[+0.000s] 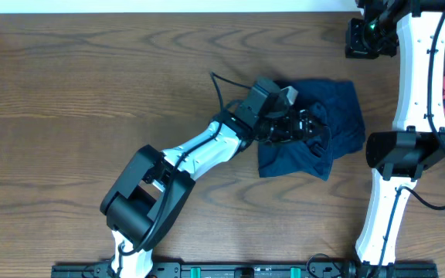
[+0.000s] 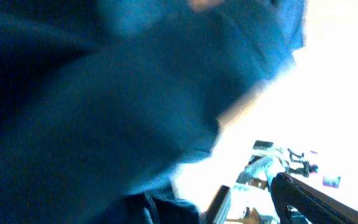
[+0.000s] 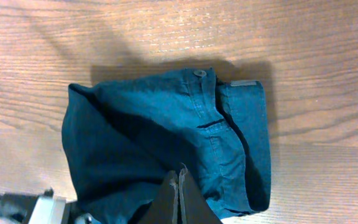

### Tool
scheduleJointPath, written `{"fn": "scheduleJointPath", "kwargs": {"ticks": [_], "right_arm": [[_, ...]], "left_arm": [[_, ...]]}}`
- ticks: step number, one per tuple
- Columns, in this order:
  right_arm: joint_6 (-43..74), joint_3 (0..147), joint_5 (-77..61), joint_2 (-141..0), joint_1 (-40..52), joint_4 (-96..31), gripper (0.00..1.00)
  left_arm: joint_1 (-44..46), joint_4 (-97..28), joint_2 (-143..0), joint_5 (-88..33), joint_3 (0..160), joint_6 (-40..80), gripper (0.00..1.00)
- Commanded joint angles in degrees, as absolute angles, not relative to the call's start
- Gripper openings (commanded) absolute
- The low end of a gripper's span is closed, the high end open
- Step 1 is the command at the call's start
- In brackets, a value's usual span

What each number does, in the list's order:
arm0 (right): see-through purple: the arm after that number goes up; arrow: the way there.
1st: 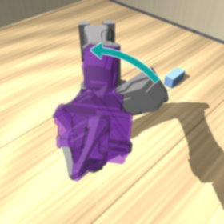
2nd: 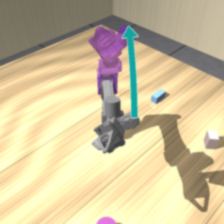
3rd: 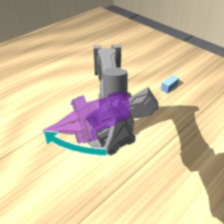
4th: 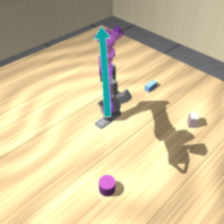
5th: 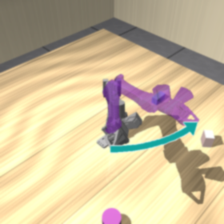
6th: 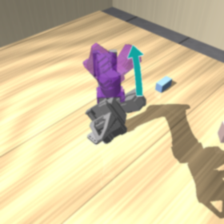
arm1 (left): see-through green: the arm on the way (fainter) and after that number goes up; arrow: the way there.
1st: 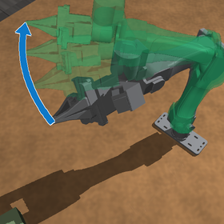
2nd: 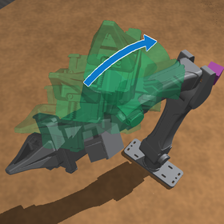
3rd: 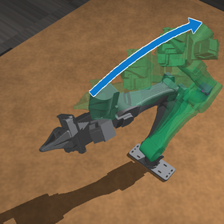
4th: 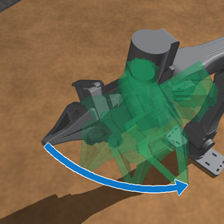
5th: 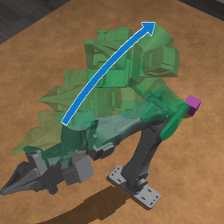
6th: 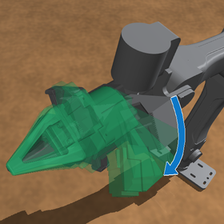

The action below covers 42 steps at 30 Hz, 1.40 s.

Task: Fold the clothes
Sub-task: 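Release the shorts and pull the left gripper back left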

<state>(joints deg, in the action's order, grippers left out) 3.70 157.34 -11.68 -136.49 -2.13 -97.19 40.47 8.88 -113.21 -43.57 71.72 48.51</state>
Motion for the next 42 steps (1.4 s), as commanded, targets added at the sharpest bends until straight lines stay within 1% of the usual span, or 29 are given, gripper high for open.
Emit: {"fn": "scheduleJointPath", "kwargs": {"ticks": [1, 5, 10, 16, 17, 23, 25, 26, 27, 28, 29, 31, 32, 34, 36, 37, 38, 42], "right_arm": [[3.62, 158.3, -10.96, -136.7, -2.7, -97.3, 0.01], [3.66, 158.3, -10.98, -136.7, -2.68, -97.3, 0.01], [3.81, 158.3, -12.49, -136.7, -2.68, -97.32, 0.01], [3.27, 158.3, -15.97, -136.7, -2.61, -97.32, 0.01], [2.94, 158.3, -16.62, -136.7, -2.52, -97.32, 0.01], [1.43, 158.26, -16.38, -136.66, 0.62, -97.34, 0.01], [1.43, 158.01, -16.53, -136.66, 2.66, -97.34, 0.01], [1.39, 157.91, -16.43, -136.66, 4.05, -97.32, 0.07], [1.37, 157.67, -16.29, -136.66, 5.21, -97.32, 0.2], [1.3, 157.21, -16.34, -136.66, 6.72, -97.34, 0.37], [1.23, 156.92, -16.34, -136.66, 7.68, -97.34, 0.39], [1.28, 156.31, -16.34, -136.66, 10.2, -97.34, 0.41], [1.67, 155.81, -16.34, -136.66, 11.66, -97.34, 0.44], [3.03, 154.67, -16.36, -136.66, 14.22, -97.34, 0.55], [3.84, 152.7, -16.27, -136.66, 16.32, -97.34, 0.53], [3.88, 151.11, -16.34, -136.68, 17.1, -97.34, 0.54], [4.03, 149.42, -16.47, -136.66, 17.58, -97.34, 0.58], [3.27, 141.69, -16.45, -136.66, 17.98, -97.32, 0.68]], "left_arm": [[40.99, 13.3, -113.3, -45.95, 72.25, 49.21, 0.95], [40.8, 18.57, -113.27, -44.23, 72.25, 49.17, 0.95], [38.41, 15.35, -113.27, -33.87, 72.25, 47.79, 0.95], [33.98, 14.48, -113.27, -27.92, 72.31, 41.8, 0.96], [32.67, 14.46, -113.25, -27.53, 72.62, 41.8, 1.0], [23.81, 12.88, -111.42, -31.99, 74.0, 41.85, 1.0], [20.49, 10.31, -110.26, -32.56, 74.0, 41.82, 1.0], [18.79, 8.23, -109.54, -32.62, 74.0, 41.78, 1.0], [17.47, 6.31, -109.06, -32.73, 74.0, 41.54, 1.0], [16.03, 4.25, -108.47, -33.3, 74.0, 40.25, 1.0], [15.11, 2.9, -108.07, -33.85, 74.0, 38.94, 1.0], [13.04, -1.21, -107.28, -34.06, 74.0, 35.48, 1.0], [12.01, -3.36, -106.94, -34.06, 74.0, 33.65, 0.99], [10.44, -6.68, -106.63, -33.98, 74.0, 31.09, 0.99], [8.45, -9.41, -106.61, -33.91, 74.0, 30.17, 0.99], [7.44, -10.37, -106.61, -33.87, 74.0, 30.17, 0.98], [6.42, -11.2, -106.61, -33.93, 74.0, 30.17, 0.99], [2.76, -13.34, -106.61, -36.14, 73.97, 28.93, 0.98]]}}
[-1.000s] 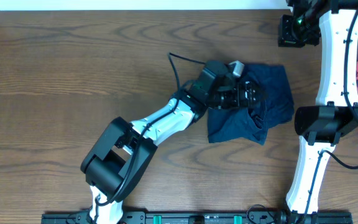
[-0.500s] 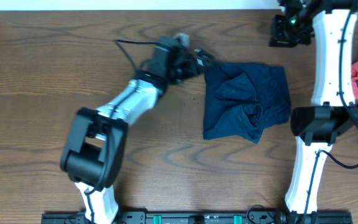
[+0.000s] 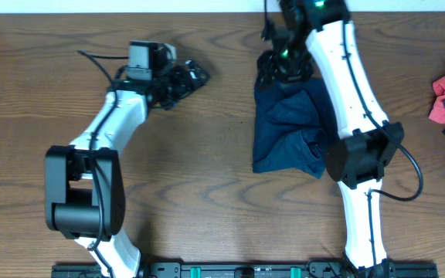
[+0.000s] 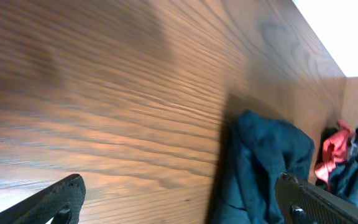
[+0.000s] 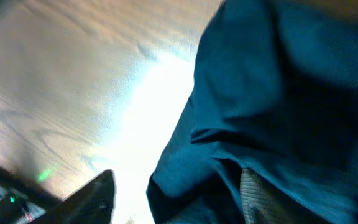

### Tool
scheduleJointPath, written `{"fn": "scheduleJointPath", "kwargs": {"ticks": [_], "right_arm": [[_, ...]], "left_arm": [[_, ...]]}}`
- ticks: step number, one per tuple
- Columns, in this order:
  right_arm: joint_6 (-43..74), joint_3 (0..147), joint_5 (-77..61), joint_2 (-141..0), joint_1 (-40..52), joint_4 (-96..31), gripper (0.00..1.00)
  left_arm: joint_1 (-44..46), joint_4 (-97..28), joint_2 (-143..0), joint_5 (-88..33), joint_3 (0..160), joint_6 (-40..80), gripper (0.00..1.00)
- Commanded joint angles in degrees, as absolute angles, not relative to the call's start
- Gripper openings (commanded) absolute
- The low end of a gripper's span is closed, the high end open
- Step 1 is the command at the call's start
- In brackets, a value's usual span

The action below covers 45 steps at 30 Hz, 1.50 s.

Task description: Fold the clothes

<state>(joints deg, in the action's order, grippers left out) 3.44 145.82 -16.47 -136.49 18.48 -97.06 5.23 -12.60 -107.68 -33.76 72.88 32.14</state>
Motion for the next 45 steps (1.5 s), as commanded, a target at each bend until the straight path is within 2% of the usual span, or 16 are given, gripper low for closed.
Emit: {"fn": "scheduleJointPath", "kwargs": {"ticks": [1, 6, 7, 8, 10, 11, 12, 13, 15, 16, 29, 36, 43, 44, 45], "right_arm": [[2.94, 140.22, -16.25, -136.66, 17.72, -97.3, 0.72], [0.45, 135.48, -16.08, -136.68, 15.7, -97.06, 0.86], [0.1, 134.82, -16.08, -136.75, 15.27, -96.82, 0.86], [-0.08, 134.08, -16.1, -136.75, 14.85, -96.33, 0.84], [-0.47, 132.46, -16.1, -136.75, 14.26, -95.29, 0.7], [-0.47, 131.61, -16.1, -136.75, 14.06, -94.8, 0.66], [-0.47, 130.91, -16.1, -136.75, 13.91, -94.41, 0.68], [-0.45, 129.78, -16.08, -136.75, 13.82, -93.62, 0.76], [-0.47, 128.84, -16.08, -136.75, 13.78, -92.71, 0.84], [-0.49, 128.7, -16.1, -136.75, 13.76, -92.25, 0.84], [0.89, 141.27, -16.53, -136.66, 10.87, -94.35, 0.8], [1.19, 138.28, -16.34, -136.77, 6.98, -96.09, 0.81], [0.99, 133.12, -16.36, -136.77, 6.83, -92.77, 0.81], [0.99, 132.07, -16.6, -136.77, 7.01, -92.03, 0.8], [0.99, 131.22, -17.04, -136.77, 7.16, -91.37, 0.72]], "left_arm": [[2.13, -13.76, -106.61, -37.1, 73.97, 28.21, 0.99], [1.32, -15.88, -106.61, -37.58, 73.97, 26.65, 0.99], [1.34, -16.25, -106.61, -37.69, 73.97, 26.59, 0.99], [1.37, -16.43, -106.61, -38.2, 73.97, 26.57, 0.99], [1.37, -16.6, -106.61, -39.13, 73.97, 26.57, 0.99], [1.37, -16.56, -106.61, -39.79, 73.97, 26.59, 0.98], [1.37, -16.49, -106.61, -40.12, 73.97, 26.57, 0.99], [1.37, -16.51, -106.61, -40.12, 73.97, 26.59, 0.99], [1.37, -16.6, -106.61, -40.16, 73.97, 26.59, 0.98], [1.37, -16.67, -106.61, -40.16, 73.97, 26.59, 0.99], [1.37, -16.91, -106.61, -41.6, 73.97, 26.59, 0.98], [1.37, -16.91, -106.61, -41.6, 73.97, 26.57, 0.98], [1.37, -17.56, -106.61, -42.02, 73.97, 26.59, 0.98], [1.34, -17.69, -106.61, -42.3, 73.97, 26.57, 0.98], [1.34, -17.76, -106.61, -42.61, 73.97, 26.57, 0.98]]}}
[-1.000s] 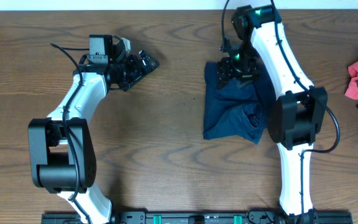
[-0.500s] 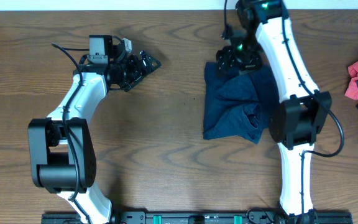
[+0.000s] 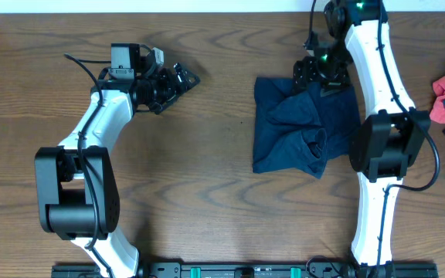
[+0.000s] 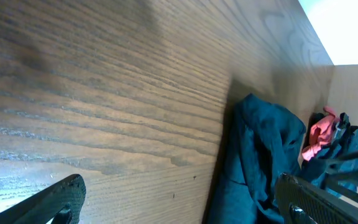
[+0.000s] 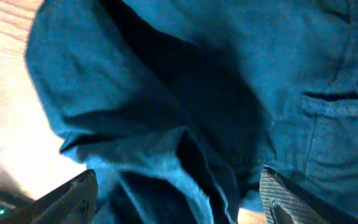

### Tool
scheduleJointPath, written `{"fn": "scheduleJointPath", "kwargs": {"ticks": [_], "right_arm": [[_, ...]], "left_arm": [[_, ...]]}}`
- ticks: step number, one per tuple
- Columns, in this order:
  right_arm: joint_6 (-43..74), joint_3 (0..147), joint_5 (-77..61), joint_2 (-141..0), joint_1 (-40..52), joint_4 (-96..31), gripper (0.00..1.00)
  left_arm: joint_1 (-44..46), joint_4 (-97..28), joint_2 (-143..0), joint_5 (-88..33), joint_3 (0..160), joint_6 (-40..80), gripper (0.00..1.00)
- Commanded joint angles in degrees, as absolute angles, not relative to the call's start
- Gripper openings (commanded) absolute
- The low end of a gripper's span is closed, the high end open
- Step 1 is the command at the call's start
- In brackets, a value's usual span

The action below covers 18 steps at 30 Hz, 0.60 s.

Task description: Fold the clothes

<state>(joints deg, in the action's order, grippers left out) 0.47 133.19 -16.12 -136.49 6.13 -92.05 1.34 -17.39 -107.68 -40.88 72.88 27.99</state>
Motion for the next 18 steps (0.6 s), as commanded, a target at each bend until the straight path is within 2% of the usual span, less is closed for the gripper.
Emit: {"fn": "scheduleJointPath", "kwargs": {"ticks": [1, 2, 4, 6, 18], "right_arm": [[1.02, 130.17, -17.58, -136.77, 7.33, -90.45, 0.6], [0.93, 129.6, -18.04, -136.77, 7.44, -89.82, 0.49], [-0.25, 129.01, -19.99, -136.77, 7.81, -88.79, 0.15], [-0.32, 128.92, -20.18, -136.77, 8.01, -88.18, 0.02], [1.63, 129.54, -19.94, -136.73, 4.27, -86.19, 0.01]], "left_arm": [[1.34, -17.76, -106.61, -42.92, 73.97, 26.57, 0.98], [1.34, -17.76, -106.61, -42.94, 73.97, 26.57, 0.98], [1.34, -17.76, -106.61, -42.92, 73.97, 26.59, 0.98], [1.34, -17.78, -106.61, -42.94, 73.97, 26.59, 0.98], [1.34, -19.29, -106.61, -43.11, 73.97, 26.59, 0.98]]}}
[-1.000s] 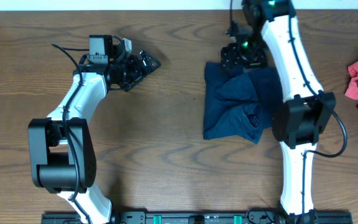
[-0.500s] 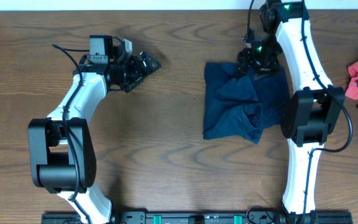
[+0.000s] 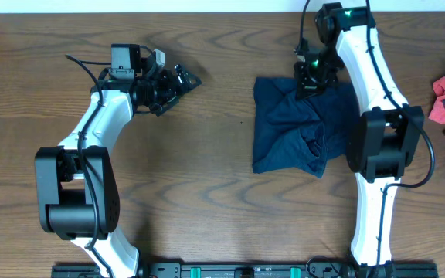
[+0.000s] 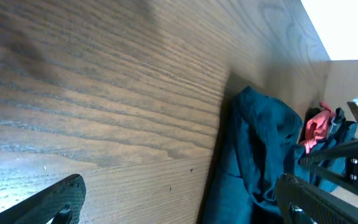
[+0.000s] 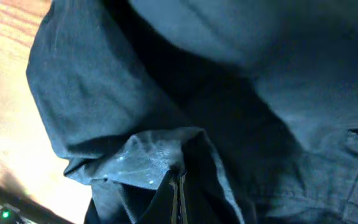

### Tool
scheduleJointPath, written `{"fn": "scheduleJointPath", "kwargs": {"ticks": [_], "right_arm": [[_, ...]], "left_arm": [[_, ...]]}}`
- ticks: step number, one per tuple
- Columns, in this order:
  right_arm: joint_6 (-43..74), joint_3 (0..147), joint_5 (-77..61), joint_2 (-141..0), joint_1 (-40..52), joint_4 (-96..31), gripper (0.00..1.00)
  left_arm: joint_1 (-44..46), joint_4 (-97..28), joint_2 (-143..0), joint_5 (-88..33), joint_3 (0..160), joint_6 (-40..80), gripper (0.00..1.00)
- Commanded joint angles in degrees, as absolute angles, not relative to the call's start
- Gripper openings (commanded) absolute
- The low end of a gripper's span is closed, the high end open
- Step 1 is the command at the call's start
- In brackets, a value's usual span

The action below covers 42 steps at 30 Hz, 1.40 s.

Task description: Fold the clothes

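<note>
A dark blue garment [image 3: 296, 127], crumpled and partly folded, lies right of the table's middle; it shows at the far right in the left wrist view [image 4: 253, 149]. My right gripper [image 3: 309, 79] sits at its far edge, shut on a raised fold of the blue cloth [image 5: 178, 179]. My left gripper [image 3: 182, 80] hangs open over bare wood at the back left, well apart from the garment, with nothing between its fingers [image 4: 179, 199].
A heap of red and blue clothes lies at the right edge of the wooden table [image 3: 168, 177], and is seen small past the garment [image 4: 317, 127]. Bare wood stretches between my left gripper and the garment.
My right gripper stood open over the garment's far edge and is now shut on a fold of it, a little farther left. The left arm has not moved.
My left gripper was on the garment in the middle while the right arm stood at the back right, shut. Then the left arm was open at the back left and the right gripper was at the garment's far edge. It stood open there, and now pinches the cloth.
</note>
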<state>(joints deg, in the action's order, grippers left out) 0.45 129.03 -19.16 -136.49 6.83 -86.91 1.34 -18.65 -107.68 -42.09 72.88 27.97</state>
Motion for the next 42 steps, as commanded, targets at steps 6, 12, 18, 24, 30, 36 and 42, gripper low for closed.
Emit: {"fn": "scheduleJointPath", "kwargs": {"ticks": [6, 12, 18, 24, 30, 36, 42], "right_arm": [[3.88, 131.52, -21.17, -136.73, -2.55, -84.95, 0.01], [5.43, 131.9, -22.11, -136.75, -7.66, -82.3, 0.01], [11.38, 131.87, -18.96, -137.1, -7.79, -79.22, 0.01], [16.32, 131.83, -12.84, -140.57, -7.75, -81.89, 0.01], [17.85, 131.83, -12.51, -146.23, -9.23, -82.96, 0.01], [17.43, 131.83, -11.81, -148.88, -11.33, -83.4, 0.01], [13.8, 132.07, -13.26, -148.62, -11.66, -85.71, 0.99]], "left_arm": [[1.37, -20.08, -106.61, -43.11, 73.97, 26.57, 0.98], [1.37, -20.12, -106.61, -43.11, 73.97, 26.57, 0.98], [1.37, -20.51, -106.61, -43.11, 73.97, 26.57, 0.98], [1.37, -20.75, -106.61, -43.11, 73.97, 26.59, 0.98], [1.37, -20.8, -106.61, -43.11, 73.97, 26.59, 0.98], [1.37, -20.8, -106.61, -43.11, 73.97, 26.59, 0.98], [1.37, -20.8, -106.61, -43.11, 73.97, 26.59, 0.98]]}}
